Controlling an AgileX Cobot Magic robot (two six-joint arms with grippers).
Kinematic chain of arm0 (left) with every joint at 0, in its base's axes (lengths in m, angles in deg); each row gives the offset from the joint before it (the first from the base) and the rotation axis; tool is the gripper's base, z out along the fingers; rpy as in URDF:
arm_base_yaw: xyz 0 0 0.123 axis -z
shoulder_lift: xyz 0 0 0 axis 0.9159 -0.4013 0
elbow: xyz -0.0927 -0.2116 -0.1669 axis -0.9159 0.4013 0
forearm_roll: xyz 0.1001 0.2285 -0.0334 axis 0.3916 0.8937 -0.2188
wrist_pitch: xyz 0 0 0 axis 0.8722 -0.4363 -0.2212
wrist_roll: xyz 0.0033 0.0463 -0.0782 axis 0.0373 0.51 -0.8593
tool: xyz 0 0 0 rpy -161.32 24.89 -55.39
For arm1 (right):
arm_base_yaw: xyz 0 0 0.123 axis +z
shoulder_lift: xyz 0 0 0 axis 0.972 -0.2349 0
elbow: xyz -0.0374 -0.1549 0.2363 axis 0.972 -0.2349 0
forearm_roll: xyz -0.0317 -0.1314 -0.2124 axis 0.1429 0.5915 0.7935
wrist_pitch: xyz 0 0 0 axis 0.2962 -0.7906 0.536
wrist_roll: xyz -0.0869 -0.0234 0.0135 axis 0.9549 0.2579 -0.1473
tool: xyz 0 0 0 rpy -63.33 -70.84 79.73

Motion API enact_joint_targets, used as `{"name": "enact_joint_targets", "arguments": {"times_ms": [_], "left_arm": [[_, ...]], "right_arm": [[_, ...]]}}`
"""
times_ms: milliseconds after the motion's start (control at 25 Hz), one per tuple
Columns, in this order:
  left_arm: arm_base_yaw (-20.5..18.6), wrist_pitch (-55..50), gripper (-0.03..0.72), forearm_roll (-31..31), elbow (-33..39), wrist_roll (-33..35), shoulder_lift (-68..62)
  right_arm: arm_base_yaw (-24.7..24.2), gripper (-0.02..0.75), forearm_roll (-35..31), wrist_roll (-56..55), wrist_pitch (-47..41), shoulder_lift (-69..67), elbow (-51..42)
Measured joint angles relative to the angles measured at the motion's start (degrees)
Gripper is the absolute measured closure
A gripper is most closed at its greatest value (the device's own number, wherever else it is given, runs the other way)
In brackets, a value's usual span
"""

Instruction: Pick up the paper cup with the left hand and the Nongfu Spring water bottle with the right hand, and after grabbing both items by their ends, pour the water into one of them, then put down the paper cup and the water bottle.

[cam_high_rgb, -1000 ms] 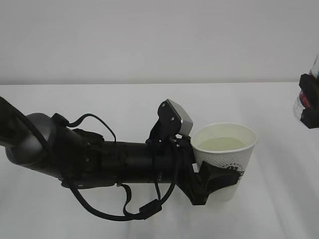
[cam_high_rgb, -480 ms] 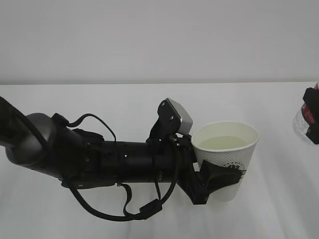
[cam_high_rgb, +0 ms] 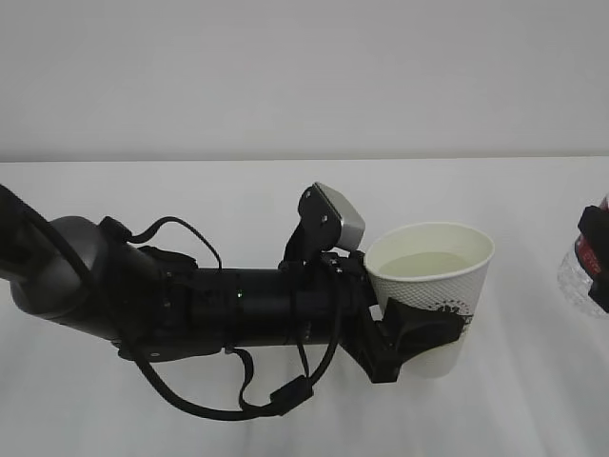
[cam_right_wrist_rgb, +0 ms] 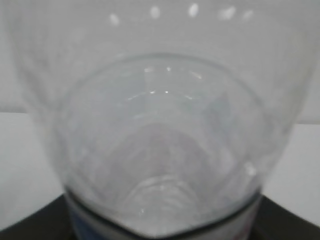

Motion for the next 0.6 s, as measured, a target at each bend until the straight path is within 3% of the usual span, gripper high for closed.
{"name": "enact_joint_targets", "arguments": {"times_ms": [280,440,600], "left_arm": [[0.0,0.0,0.209,-0.95,0.0,0.0,-0.31],[0.0,0.0,0.209,-2.06,0.0,1.01,-0.44],[0.0,0.0,0.209,-3.57,0.0,2.21,-0.54]], "right_arm": [[0.0,0.337,0.0,-0.49,1.9,-2.56,-0.27],[0.0,0.337,0.0,-0.49,7.97,-10.1,-0.27],[0.0,0.337,-0.11,-1.29,8.61,-18.32,0.42]]}}
